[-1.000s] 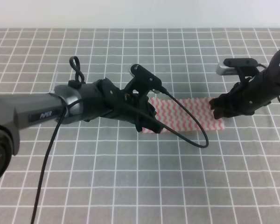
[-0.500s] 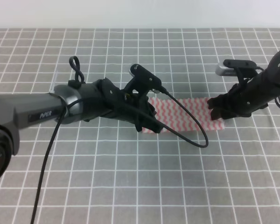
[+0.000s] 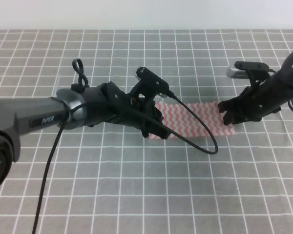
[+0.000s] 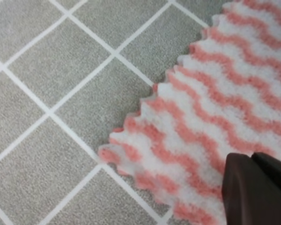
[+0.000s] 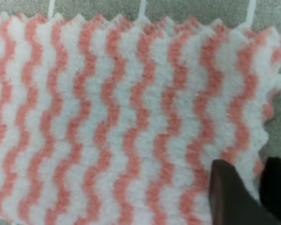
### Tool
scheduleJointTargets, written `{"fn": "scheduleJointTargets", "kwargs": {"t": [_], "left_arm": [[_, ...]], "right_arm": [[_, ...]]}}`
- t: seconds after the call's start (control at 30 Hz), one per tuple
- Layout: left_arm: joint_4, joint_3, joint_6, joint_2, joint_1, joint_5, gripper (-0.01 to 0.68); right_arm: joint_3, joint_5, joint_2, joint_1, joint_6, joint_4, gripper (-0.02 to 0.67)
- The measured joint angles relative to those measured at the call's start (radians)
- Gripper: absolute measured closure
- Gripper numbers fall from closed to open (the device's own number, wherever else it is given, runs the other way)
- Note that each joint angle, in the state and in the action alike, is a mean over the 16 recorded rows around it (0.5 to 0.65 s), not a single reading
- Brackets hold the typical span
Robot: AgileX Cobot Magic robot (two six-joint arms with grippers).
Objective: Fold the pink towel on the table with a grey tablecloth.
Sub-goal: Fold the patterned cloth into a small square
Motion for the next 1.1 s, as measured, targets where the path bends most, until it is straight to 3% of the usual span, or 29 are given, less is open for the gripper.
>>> {"fn": "scheduleJointTargets", "kwargs": {"t": [0.23,0.43,1.1], "left_arm": [[0.000,0.000,0.000,0.000,0.000,0.002,0.675],[0.000,0.000,0.000,0.000,0.000,0.003,0.675],[0.000,0.000,0.000,-0.130,0.006,-0.016,0.675]], "right_arm": [[-0.065,0.057,0.005,0.001,-0.003,0.001,0.607],[-0.138,0.129,0.008,0.003,-0.026,0.029,0.656],[-0.234,0.182,0.008,0.114,-0.125,0.141,0.663]]}}
